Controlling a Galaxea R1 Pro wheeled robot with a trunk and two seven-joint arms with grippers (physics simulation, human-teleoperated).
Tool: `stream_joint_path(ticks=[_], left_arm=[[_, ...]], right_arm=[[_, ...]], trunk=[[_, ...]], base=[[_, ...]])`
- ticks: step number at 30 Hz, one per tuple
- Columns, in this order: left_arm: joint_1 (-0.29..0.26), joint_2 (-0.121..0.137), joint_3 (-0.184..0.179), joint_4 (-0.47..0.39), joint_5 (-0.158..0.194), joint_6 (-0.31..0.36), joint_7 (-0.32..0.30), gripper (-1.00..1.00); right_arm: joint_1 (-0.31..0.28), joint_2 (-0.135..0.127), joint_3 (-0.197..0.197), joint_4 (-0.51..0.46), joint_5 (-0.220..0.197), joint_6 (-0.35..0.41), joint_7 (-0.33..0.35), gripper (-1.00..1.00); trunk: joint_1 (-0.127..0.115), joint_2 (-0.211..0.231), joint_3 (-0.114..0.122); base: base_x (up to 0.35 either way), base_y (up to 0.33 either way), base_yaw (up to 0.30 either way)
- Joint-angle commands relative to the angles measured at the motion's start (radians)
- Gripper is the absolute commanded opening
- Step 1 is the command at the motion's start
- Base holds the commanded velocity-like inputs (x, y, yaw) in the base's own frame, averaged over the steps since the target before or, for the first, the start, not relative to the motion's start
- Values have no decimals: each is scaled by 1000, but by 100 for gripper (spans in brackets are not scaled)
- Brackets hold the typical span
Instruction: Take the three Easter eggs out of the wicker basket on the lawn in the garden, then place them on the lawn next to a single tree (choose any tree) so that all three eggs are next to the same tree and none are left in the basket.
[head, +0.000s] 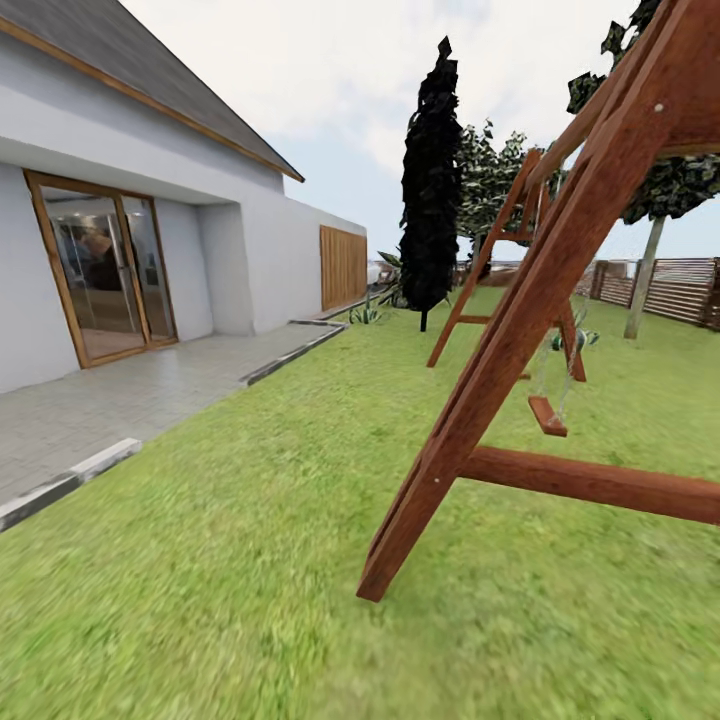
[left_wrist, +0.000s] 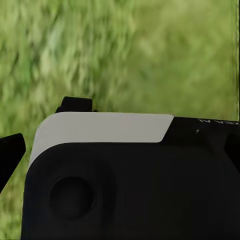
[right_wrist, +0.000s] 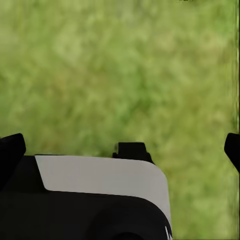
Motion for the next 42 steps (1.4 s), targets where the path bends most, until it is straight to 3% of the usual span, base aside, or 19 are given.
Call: stream_joint_path(ticks=[1,20,42], left_arm=[[0,0,2,-1,10,1,-4,100],[0,-1,2,-1,11,1,-5,100],[0,-1,2,-1,11,1,-5,100]], right_arm=[[-1,0,0,1,0,-3,0,100],[-1,0,0,1,0,-3,0,100],[-1,0,0,1,0,-3,0,100]], trunk=[[0,0,-1],[0,0,-1],[0,0,-1]], base=[[190,-247,-265],[190,-248,-219],[154,-267,-18]])
